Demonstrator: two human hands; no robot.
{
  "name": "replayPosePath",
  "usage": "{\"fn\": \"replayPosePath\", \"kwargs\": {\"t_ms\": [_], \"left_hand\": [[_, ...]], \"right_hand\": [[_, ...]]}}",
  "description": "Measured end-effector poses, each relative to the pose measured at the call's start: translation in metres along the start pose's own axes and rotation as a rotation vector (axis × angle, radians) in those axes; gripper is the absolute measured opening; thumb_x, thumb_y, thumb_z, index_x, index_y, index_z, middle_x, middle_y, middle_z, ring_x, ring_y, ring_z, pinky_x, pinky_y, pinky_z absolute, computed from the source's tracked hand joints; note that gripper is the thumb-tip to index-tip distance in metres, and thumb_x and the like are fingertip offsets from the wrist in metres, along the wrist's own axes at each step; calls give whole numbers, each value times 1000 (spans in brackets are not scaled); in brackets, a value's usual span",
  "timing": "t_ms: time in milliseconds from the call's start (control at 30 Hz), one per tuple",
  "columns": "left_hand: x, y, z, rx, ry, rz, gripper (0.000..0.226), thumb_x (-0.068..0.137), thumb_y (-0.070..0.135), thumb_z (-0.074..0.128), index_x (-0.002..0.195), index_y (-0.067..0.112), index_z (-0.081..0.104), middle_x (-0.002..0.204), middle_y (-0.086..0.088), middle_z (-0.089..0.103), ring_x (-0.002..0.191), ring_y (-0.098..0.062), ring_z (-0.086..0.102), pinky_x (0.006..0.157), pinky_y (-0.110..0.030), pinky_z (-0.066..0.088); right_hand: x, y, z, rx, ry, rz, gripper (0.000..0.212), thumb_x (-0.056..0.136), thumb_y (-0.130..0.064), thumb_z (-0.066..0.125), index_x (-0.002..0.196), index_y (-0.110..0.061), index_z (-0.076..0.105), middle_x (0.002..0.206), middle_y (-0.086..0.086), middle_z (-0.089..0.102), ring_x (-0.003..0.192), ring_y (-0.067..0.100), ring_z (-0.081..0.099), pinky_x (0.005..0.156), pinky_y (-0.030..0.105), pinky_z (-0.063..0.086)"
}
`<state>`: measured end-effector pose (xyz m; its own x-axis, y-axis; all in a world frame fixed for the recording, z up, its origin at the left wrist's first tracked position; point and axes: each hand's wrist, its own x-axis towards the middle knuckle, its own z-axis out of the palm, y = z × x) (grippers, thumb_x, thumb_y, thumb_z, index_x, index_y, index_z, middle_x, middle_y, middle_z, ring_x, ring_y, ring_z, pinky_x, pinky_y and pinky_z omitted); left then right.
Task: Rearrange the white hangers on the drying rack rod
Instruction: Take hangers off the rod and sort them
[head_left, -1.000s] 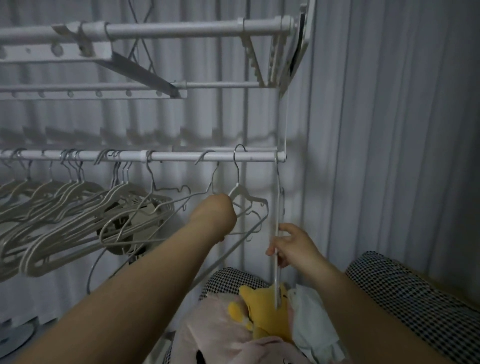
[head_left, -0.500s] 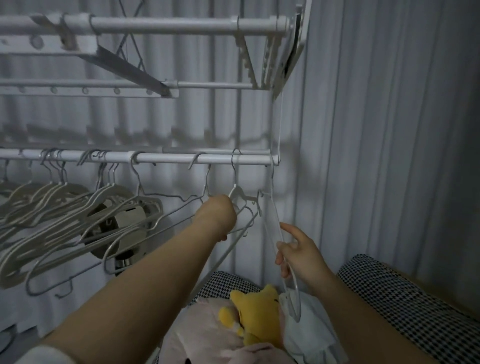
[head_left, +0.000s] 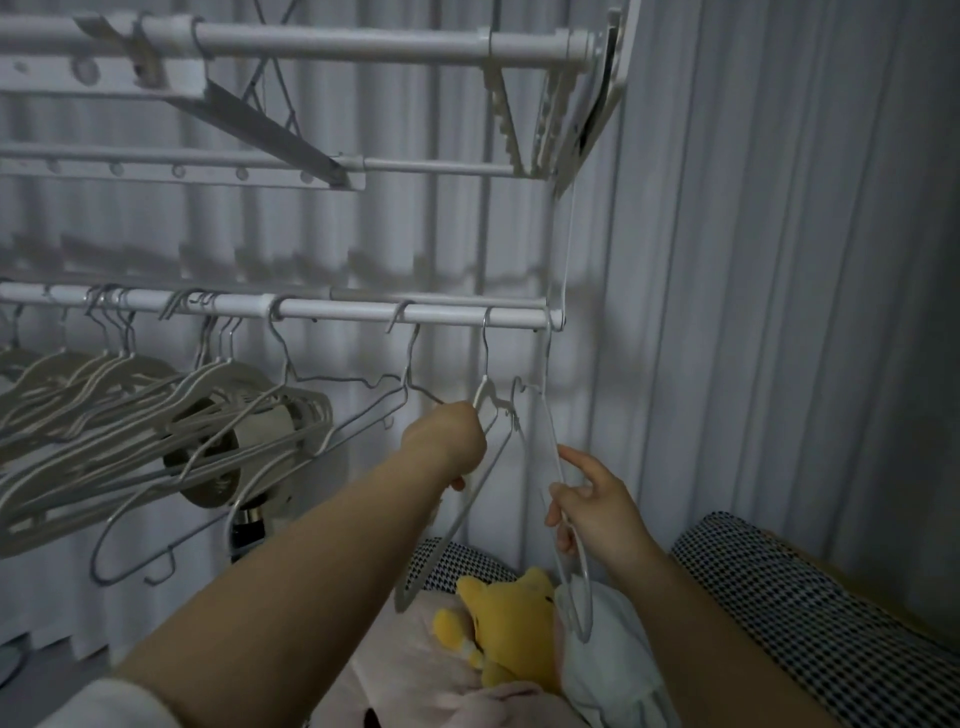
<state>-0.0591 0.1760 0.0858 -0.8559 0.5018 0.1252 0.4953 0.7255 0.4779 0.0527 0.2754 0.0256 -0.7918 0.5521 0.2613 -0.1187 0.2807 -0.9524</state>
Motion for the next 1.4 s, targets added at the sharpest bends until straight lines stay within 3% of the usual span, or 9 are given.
{"fn": "replayPosePath", "kwargs": {"t_ms": [100,233,367,467,567,667,800,1033,1400], "left_hand": [[-14,-8,-7,6,-36,137,36,95,28,38,110,0,55,103,-19,65,81,-30,66,71,-36,54],[-34,-27,-30,136,69,338,37,94,33,39,117,10,57,119,-11,61,109,-26,56,90,-32,42],[-44,-62,-54,134,445,298,37,89,29,50,121,12,54,127,-12,54,118,-29,47,95,-38,41],[-52,-84,-58,146,384,154,58,83,39,58,132,13,40,134,-12,48,122,-30,44,95,-37,40],[-56,-96,-46,139,117,-8,69,79,43,61,135,13,32,130,-11,51,114,-28,54,90,-33,44],[-53,-102,-34,107,-44,-70,39,89,29,51,120,5,46,109,-16,64,85,-29,67,64,-31,52],[-46,-109,-32,129,62,-14,31,96,20,34,101,0,57,105,-18,67,91,-32,66,73,-33,51],[-36,-112,-57,167,260,99,28,93,11,41,91,1,66,98,-18,68,89,-32,63,81,-38,51],[-8,-104,-50,46,228,12,29,93,19,43,95,0,64,101,-16,69,92,-30,65,82,-36,52]], "right_hand": [[0,0,3,-13,12,2,44,92,-3,44,133,-17,40,60,8,55,33,11,45,35,14,39],[5,-1,3,-54,48,31,40,92,-5,42,131,-14,41,78,4,54,47,15,50,38,13,41],[13,-7,6,-217,189,-32,51,91,-23,52,136,-10,33,103,5,56,95,22,54,84,25,43],[19,-21,15,-342,219,-61,71,85,-45,54,141,-15,23,144,10,33,130,27,36,107,39,34],[19,-39,31,-510,196,-100,84,80,-57,53,144,-21,13,151,5,20,136,27,24,106,39,28],[18,-46,47,-675,112,-104,91,78,-52,59,145,-22,5,152,3,13,136,28,20,106,40,29],[17,-40,54,-880,91,-114,81,85,-37,55,145,-22,2,151,5,9,133,29,23,100,40,35],[23,-33,46,-741,162,-145,66,90,-5,43,145,-21,9,147,7,20,113,27,49,82,31,46],[18,-31,30,-793,132,-116,67,90,-20,50,144,-16,11,147,8,20,121,25,42,92,29,41]]}}
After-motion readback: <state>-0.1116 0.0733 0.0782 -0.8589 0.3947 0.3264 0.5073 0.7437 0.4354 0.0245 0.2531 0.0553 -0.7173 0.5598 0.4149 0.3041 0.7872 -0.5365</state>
